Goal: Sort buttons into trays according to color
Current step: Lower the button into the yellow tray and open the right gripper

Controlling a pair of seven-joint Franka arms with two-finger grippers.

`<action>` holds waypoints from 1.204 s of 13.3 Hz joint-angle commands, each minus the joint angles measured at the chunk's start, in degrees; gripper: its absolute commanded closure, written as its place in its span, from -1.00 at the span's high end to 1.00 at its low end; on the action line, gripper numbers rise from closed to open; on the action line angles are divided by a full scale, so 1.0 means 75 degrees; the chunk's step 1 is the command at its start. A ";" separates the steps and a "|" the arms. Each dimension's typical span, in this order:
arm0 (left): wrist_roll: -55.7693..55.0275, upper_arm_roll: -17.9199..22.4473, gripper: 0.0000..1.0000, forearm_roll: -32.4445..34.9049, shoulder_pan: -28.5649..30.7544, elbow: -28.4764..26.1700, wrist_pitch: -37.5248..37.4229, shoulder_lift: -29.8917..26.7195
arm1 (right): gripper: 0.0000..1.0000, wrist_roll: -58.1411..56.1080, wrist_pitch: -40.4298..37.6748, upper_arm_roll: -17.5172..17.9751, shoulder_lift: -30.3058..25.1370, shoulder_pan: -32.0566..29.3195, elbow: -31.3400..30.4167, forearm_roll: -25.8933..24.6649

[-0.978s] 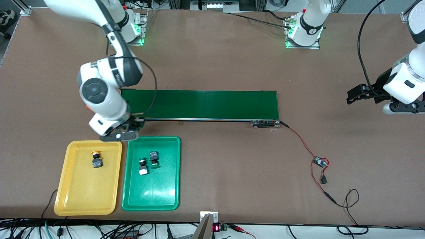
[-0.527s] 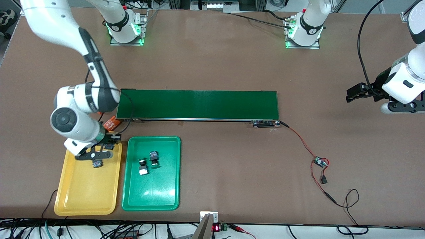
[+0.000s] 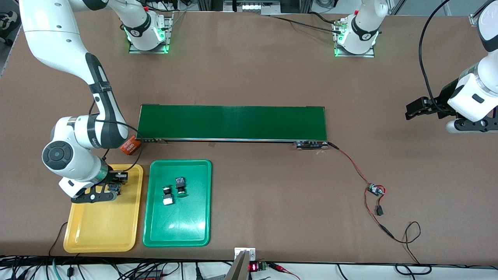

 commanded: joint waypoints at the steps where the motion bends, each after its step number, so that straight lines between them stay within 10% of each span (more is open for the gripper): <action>1: 0.0066 -0.0038 1.00 -0.0058 0.0074 -0.0158 -0.0010 -0.0145 | -0.44 -0.0098 0.0273 -0.0038 0.0340 0.0027 0.0290 0.0052; 4: 0.0066 -0.0026 1.00 -0.0046 0.0074 -0.0169 -0.0021 -0.0145 | 0.64 0.0066 0.0356 -0.0038 0.0387 0.0051 0.0232 0.0110; 6: 0.0078 -0.0037 1.00 -0.0046 0.0074 -0.0170 -0.0033 -0.0145 | 1.00 0.0078 0.0356 -0.0085 0.0388 0.0132 0.0220 0.0449; 16: 0.0078 -0.0049 1.00 -0.0035 0.0063 -0.0158 -0.0033 -0.0156 | 1.00 -0.0028 -0.0904 -0.0179 -0.1414 0.0133 -0.0272 0.0568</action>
